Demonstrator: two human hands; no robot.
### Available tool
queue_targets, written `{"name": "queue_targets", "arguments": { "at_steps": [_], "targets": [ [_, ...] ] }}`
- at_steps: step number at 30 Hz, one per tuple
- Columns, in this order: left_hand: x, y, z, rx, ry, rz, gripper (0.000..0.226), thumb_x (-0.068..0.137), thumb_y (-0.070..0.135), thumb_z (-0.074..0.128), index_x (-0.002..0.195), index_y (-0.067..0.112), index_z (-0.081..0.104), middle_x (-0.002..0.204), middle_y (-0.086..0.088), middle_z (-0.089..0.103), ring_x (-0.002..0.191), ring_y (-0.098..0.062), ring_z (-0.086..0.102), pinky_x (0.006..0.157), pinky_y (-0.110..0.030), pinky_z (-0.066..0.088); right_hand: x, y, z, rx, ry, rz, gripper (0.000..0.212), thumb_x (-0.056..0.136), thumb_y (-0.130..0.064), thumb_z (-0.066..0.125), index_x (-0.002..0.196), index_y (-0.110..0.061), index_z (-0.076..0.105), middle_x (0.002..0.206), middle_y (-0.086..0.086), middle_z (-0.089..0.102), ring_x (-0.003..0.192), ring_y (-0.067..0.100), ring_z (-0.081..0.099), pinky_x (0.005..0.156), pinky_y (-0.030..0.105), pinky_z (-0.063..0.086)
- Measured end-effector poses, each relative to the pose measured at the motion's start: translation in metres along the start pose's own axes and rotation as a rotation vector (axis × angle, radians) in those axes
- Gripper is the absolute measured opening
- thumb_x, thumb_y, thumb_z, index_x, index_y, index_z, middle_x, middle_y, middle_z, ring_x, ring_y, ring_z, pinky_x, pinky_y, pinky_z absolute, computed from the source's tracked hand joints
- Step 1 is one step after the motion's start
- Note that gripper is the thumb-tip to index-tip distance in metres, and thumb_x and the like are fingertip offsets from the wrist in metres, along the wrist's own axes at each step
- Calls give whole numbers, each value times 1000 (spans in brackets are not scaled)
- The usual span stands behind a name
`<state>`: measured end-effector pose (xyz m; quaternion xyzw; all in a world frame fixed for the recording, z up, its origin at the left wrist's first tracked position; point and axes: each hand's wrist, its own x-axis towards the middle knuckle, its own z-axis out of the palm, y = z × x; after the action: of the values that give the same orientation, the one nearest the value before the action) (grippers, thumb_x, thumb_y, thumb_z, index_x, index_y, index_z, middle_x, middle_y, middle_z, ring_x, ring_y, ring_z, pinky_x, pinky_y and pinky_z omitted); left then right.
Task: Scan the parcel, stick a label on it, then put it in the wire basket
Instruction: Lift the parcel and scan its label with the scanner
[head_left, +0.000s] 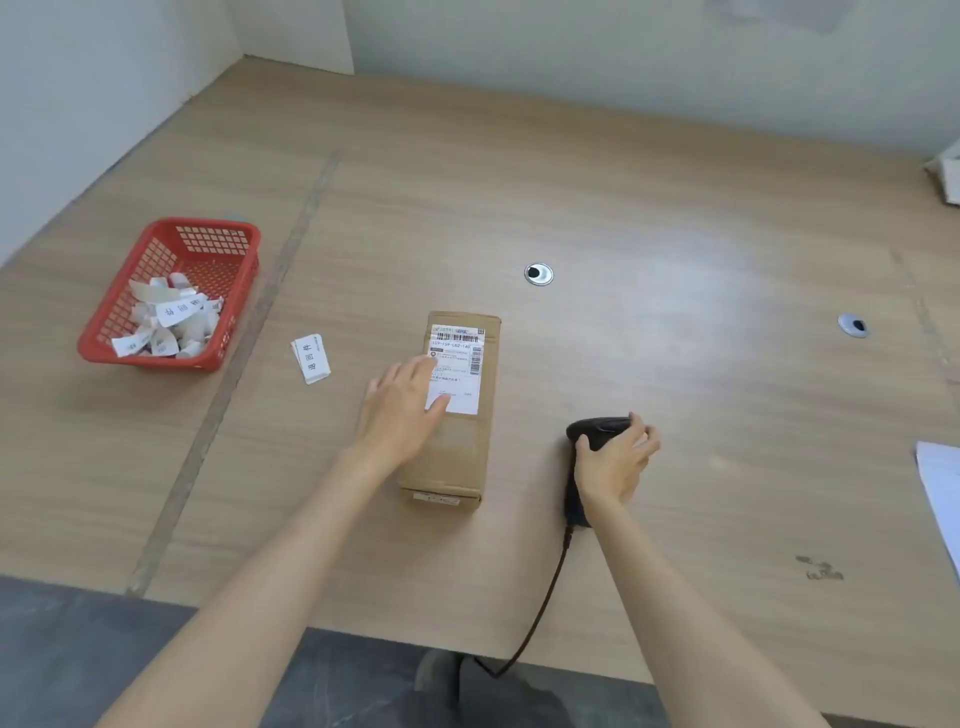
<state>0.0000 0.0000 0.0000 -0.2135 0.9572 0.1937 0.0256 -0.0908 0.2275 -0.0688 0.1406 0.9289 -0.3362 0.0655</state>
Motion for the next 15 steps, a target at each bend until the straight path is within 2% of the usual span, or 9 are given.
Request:
{"name": "queue_targets", "arguments": {
  "at_steps": [4, 7, 11, 13, 15],
  "targets": [
    [-7, -8, 11, -2, -18, -30, 53, 96, 39, 42, 145, 18, 33, 153, 2, 35, 140, -18, 30, 108, -38, 27, -4, 8, 4, -3, 13, 42, 86, 78, -22, 76, 145, -14, 23, 149, 12, 24, 119, 39, 48, 88, 49, 48],
    [-7, -13, 12, -8, -14, -36, 53, 96, 40, 43, 145, 19, 34, 154, 1, 33, 141, -18, 28, 110, -38, 26, -4, 12, 10, 19, -24, 136, 92, 77, -26, 77, 148, -12, 20, 146, 15, 37, 124, 41, 47, 93, 52, 47],
    [-11, -18, 11, -10, -8, -38, 53, 96, 40, 43, 144, 20, 34, 154, 1, 32, 141, -19, 28, 111, -40, 26, -2, 11, 15, -7, -120, 204, 72, 81, -29, 68, 137, -10, 27, 125, 17, 61, 110, 39, 60, 82, 43, 49],
    [-13, -21, 11, -8, -10, -37, 55, 96, 40, 43, 145, 19, 33, 154, 1, 32, 141, -19, 29, 111, -40, 26, -2, 9, 15, -19, -146, 209, 59, 81, -29, 65, 129, -8, 36, 120, 16, 63, 107, 39, 61, 81, 40, 49],
    [-15, -22, 12, 1, -21, -37, 58, 96, 41, 42, 147, 19, 29, 155, 1, 30, 141, -19, 28, 111, -41, 26, -2, 7, 15, -18, -165, 214, 53, 82, -31, 64, 125, -5, 44, 122, 16, 63, 109, 39, 60, 86, 43, 49]
  ]
}}
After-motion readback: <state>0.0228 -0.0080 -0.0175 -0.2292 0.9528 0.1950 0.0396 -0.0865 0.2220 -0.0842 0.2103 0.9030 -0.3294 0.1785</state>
